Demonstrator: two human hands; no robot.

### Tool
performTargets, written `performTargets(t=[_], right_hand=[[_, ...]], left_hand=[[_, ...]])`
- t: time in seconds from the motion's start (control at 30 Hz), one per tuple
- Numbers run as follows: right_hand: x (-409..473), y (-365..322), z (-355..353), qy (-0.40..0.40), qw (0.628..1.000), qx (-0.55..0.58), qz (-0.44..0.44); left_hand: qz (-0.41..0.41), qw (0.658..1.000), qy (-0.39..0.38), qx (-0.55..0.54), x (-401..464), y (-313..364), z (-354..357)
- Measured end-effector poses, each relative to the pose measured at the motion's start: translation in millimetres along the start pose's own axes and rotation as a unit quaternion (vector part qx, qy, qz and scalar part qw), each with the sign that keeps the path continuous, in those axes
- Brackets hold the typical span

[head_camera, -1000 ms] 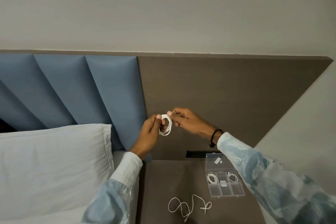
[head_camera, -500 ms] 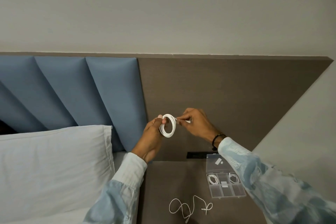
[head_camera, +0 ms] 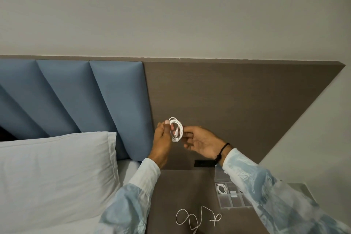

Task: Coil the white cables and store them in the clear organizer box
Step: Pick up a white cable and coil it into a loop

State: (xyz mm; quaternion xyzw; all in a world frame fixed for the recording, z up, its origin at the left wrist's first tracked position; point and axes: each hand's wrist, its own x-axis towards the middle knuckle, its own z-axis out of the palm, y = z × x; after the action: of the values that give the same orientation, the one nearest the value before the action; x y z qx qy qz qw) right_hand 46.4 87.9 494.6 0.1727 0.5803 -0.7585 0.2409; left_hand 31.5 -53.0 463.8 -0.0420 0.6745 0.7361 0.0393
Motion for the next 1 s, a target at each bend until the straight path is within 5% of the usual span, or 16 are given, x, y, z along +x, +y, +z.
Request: performTargets(t=[0.17, 0.47, 0.53, 0.67, 0.73, 0.83, 0.9, 1.0], right_hand=[[-1.6, 0.3, -1.8, -0.041, 0.998, -0.037, -0.025], [3.2, 1.3, -7.6, 0.114, 0.941, -0.247, -0.199], [5.4, 2.5, -18.2, 0.127, 0.894, -0.351, -0.247], [13.3, -1.6, -31.8, 0.217, 0.744, -0.508, -0.376], [17.5, 0.7, -27.4, 0.257, 0.779, -0.430, -0.377], [18.3, 3.0, -10.9, 0.202, 0.953, -0.054, -0.219], [14.1, 2.7, -7.2, 0.122, 0.983, 0.082, -0.113], [8.4, 2.8, -15.2, 0.065, 0.994, 0.066, -0.056]], left_hand=[[0.071, 0.988, 0.027, 0.135, -3.6, -2.0, -6.5], [0.167, 0.951, 0.080, 0.249, 11.4, 2.3, -15.9], [0.139, 0.962, 0.082, 0.221, 18.1, 7.0, -23.1], [-0.006, 0.999, 0.025, -0.027, 16.2, 11.9, -15.2], [-0.066, 0.990, -0.014, -0.127, 15.5, 10.6, -5.2], [-0.124, 0.974, -0.047, -0.185, 13.6, 7.1, 6.6], [-0.124, 0.976, -0.062, -0.170, 13.4, 2.6, 12.3], [-0.117, 0.980, -0.052, -0.152, 12.6, -0.1, 21.7]])
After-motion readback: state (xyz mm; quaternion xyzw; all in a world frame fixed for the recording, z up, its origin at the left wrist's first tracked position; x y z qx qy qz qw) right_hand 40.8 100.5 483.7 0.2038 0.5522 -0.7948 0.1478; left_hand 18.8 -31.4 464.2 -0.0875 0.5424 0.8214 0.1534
